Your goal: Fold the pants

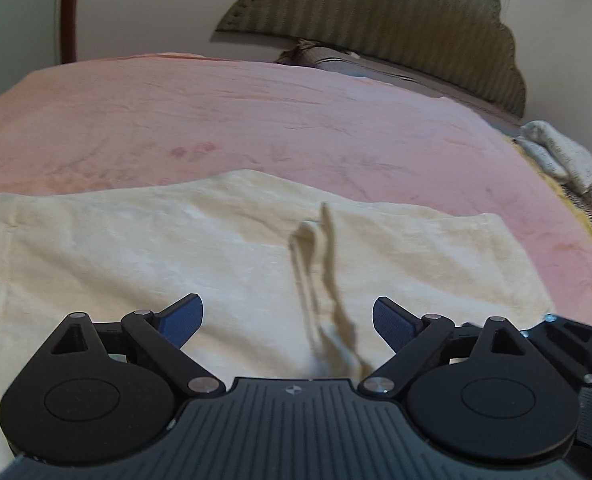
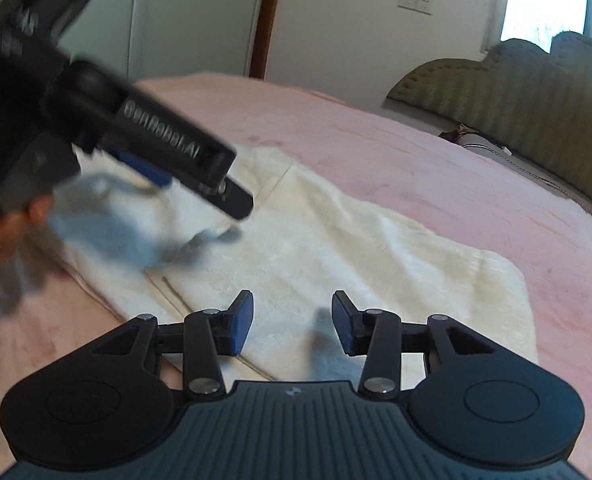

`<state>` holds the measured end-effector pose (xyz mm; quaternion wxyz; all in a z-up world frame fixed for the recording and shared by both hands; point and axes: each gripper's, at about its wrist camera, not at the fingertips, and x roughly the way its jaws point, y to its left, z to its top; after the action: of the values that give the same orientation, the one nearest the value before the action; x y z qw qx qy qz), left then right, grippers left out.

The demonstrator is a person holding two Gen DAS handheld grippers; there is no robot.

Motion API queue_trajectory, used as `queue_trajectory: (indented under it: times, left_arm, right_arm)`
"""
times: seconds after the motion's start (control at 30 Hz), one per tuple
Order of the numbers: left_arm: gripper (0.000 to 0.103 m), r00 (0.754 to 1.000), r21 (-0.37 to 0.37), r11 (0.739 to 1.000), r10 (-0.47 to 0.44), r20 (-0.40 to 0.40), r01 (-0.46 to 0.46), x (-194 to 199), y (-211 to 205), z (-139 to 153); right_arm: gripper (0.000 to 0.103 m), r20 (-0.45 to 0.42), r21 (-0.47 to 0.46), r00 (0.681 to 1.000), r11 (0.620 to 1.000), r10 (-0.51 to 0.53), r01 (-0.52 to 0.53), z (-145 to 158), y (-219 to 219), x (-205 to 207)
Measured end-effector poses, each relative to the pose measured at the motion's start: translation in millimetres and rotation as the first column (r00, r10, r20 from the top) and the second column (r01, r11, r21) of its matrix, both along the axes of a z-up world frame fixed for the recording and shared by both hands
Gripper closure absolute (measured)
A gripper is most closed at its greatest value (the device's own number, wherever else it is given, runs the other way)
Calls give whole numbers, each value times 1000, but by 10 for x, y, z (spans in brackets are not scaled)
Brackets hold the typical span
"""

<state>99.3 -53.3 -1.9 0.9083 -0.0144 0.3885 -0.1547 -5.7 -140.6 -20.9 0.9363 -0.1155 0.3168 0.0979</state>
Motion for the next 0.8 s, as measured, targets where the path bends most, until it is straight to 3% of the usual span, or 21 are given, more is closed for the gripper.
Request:
queue_trajectory:
  times: [0.1,0.23,0.27,0.4,0.57,0.67,0.8]
  left_arm:
    - [7,1000,38,999,30,5,-30,21,40,-23]
    - [7,999,71,996,52,0,-52,37,70,-48]
    - [6,998,80,995,55,3,-55,34,75,-52]
    - [6,998,117,991,69,16,-70,27,93,-69]
    - [5,995,156,983,88,35,-93,15,83,-111]
    - [4,994,192,976,98,51,-106,6,89,-118]
    - [3,988,221,964,137,74,-150,-2,208,-96]
  right_arm:
    - [58,8,-17,1000,1000,-2,2,-8,-1,-18]
    - [26,-16,14,997,997,-76,76,-11,-94,-13]
    - [22,-17,21,995,995,-94,94,-17,-125,-8]
    - [19,-13,76,992,989,-128,129,-61,-218,-24]
    - [7,-2,103,985,980,-173,172,-96,-259,-40]
    - [6,3,100,983,978,-184,183,-59,-260,-58]
    - [6,103,48,985,990,-141,136,73,-97,-185]
